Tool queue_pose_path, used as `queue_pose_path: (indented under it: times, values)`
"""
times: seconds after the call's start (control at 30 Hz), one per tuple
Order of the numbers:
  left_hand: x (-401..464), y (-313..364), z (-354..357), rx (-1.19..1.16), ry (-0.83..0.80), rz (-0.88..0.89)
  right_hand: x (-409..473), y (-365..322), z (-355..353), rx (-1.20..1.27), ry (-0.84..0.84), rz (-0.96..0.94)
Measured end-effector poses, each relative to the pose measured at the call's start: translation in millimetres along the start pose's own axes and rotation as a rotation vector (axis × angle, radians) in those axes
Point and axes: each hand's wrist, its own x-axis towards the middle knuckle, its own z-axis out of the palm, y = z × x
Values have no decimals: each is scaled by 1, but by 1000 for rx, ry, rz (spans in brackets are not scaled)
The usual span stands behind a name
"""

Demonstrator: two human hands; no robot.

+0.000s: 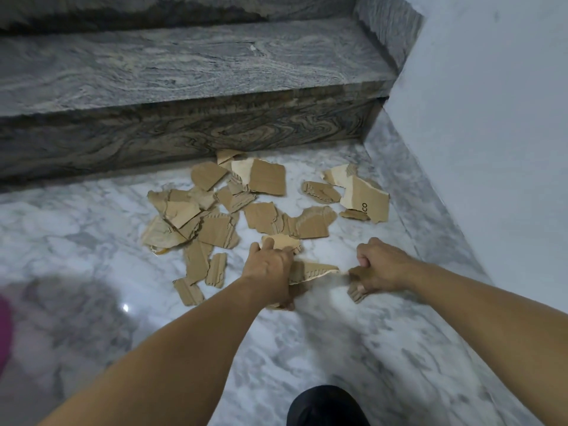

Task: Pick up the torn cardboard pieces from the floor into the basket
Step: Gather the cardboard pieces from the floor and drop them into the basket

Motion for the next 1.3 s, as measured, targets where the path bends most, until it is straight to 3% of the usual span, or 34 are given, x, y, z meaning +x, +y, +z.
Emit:
queue_pose_path:
  times: [0.23, 0.33, 0.43, 0.6, 0.73, 0.97, 1.07, 1.2, 1.3]
  values:
    - [3, -43, -23, -274, -43, -215, 28, -26, -25, 430, 169, -8]
    - [9, -70, -30, -527, -37, -330, 41, -52, -37, 318, 188, -36]
    - [9, -98, -41, -467, 30, -408, 57, -73, -43, 238, 198, -70]
    - [2, -146, -45, -569, 105, -574, 78, -92, -43, -143, 154, -121]
    - [-2, -173, -40, -579, 146, -651, 83, -97, -54, -251, 107, -127]
    - [-4, -187, -24, -649, 260, -865, 90, -143, -90, -183, -76, -127]
    - [-3, -199, -11, -726, 223, -915, 85, -163, -91, -10, -119, -70]
    - [4, -199, 1, -574, 128, -976, 90, -181, -57, -48, 46, 34]
    - [9, -199, 6, -558, 139, -975, 95, -188, -33, 161, 139, 153]
